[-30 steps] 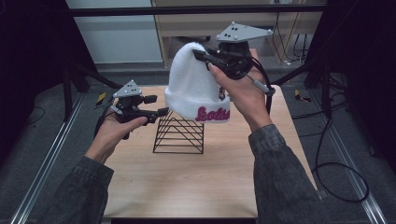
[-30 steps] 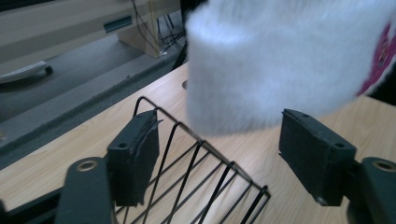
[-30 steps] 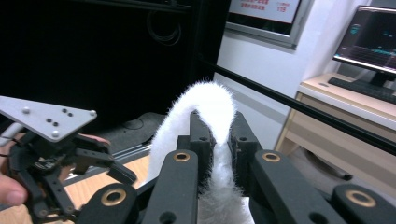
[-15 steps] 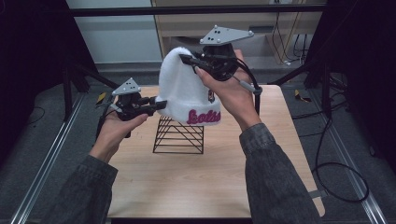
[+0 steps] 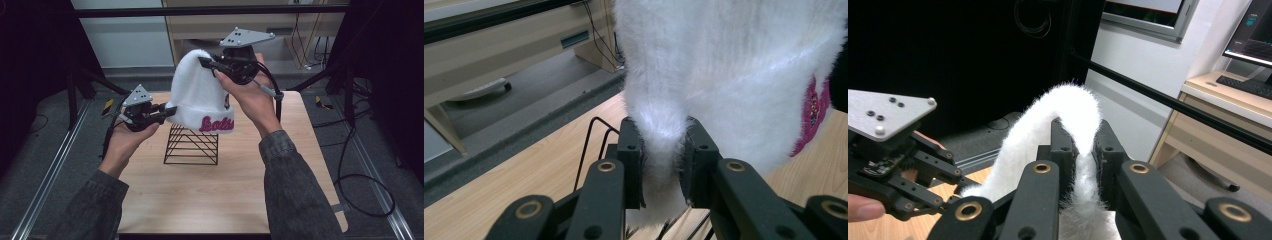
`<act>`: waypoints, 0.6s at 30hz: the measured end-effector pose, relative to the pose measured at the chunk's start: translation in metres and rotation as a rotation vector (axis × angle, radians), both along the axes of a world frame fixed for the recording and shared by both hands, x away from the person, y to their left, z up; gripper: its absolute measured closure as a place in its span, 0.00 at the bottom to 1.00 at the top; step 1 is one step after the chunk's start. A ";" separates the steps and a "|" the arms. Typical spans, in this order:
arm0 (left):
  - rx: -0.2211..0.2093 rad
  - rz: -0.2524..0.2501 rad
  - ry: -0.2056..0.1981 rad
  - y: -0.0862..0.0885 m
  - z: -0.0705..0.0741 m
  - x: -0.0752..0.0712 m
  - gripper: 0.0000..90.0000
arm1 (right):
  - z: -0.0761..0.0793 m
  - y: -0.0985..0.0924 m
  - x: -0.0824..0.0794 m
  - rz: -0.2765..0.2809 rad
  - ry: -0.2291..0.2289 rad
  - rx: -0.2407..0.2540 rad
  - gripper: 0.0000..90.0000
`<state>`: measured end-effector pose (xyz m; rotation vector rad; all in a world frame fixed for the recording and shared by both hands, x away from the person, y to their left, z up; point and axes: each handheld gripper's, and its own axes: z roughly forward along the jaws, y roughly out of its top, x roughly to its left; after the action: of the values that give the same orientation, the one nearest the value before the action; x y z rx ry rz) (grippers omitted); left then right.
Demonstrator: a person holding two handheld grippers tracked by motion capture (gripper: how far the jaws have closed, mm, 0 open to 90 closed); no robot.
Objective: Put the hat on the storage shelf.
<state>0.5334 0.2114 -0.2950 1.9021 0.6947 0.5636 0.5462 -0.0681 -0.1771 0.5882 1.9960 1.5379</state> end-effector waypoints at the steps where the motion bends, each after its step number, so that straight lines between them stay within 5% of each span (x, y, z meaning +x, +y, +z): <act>1: 0.000 0.000 -0.001 0.001 0.000 -0.001 0.82 | -0.001 0.000 0.001 0.000 0.003 0.000 0.92; 18: 0.007 0.058 0.019 0.012 -0.014 0.004 0.82 | -0.031 0.008 0.021 -0.011 0.062 -0.032 0.92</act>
<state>0.5372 0.2238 -0.3086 1.9008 0.7629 0.5853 0.5667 -0.0600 -0.2086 0.6401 2.0564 1.4960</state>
